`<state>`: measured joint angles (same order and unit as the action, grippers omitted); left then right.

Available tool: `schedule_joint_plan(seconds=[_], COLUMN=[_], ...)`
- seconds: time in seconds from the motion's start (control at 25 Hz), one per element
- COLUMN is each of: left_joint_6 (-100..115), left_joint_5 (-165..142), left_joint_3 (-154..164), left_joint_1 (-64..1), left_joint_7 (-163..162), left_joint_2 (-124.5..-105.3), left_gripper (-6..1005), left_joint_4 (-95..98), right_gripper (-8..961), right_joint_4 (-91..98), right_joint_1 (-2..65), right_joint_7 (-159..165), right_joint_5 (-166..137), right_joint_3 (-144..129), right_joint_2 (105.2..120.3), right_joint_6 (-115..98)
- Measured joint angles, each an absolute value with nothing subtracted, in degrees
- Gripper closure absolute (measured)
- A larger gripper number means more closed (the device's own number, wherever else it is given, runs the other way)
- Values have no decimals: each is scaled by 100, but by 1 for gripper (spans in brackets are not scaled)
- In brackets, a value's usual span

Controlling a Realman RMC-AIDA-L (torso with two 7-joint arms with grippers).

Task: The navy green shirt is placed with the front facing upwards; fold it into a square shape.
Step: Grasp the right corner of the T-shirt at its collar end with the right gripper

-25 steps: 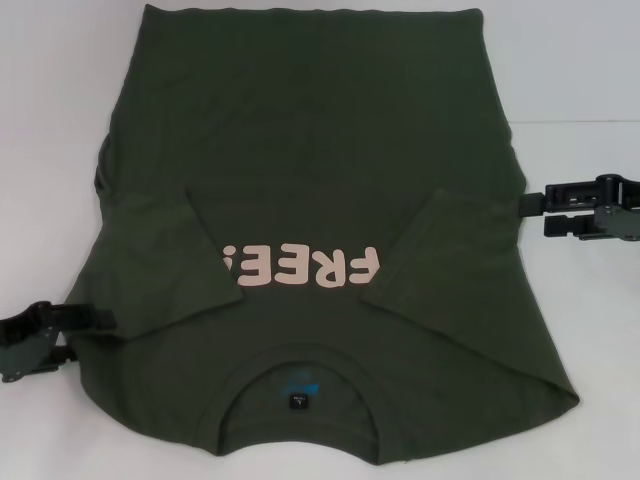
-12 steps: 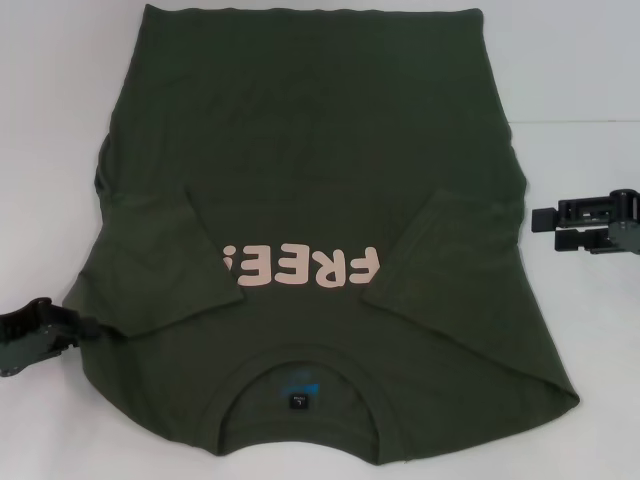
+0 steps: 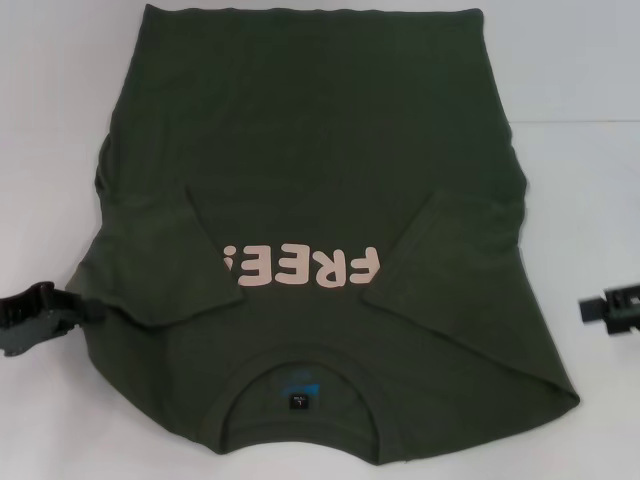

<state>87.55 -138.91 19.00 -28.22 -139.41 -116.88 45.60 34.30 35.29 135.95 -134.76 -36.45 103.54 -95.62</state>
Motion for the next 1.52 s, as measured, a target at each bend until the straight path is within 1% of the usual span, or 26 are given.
schedule_joint_plan(seconds=[0.16, 0.24, 0.44, 0.68, 1.52], left_joint_6=[8732, 8708, 8652, 8572, 8516], left_joint_5=[-13836, -13834, -13830, -13825, -13825], left_joint_3=[1919, 1920, 1902, 1898, 1899], left_joint_1=[-2877, -2908, -2945, -2946, -2922], left_joint_7=[-13911, -13906, -13901, -13911, -13913], left_joint_2=[-11674, -11670, -11661, -11662, -11663], left_gripper=[962, 962, 962, 962, 963], left_joint_4=[4548, 4531, 4518, 4517, 4508], right_gripper=[219, 219, 220, 220, 222], right_joint_4=[3430, 3430, 3430, 3471, 3489], right_joint_1=[3487, 3481, 3497, 3560, 3646], right_joint_7=[13612, 13597, 13317, 13030, 13066], right_joint_5=[-13836, -13955, -14090, -14199, -14212], right_joint_3=[-3645, -3646, -3662, -3728, -4368], right_joint_2=[10334, 10366, 10507, 10732, 10892], right_joint_6=[-9594, -9597, -9545, -9402, -9035])
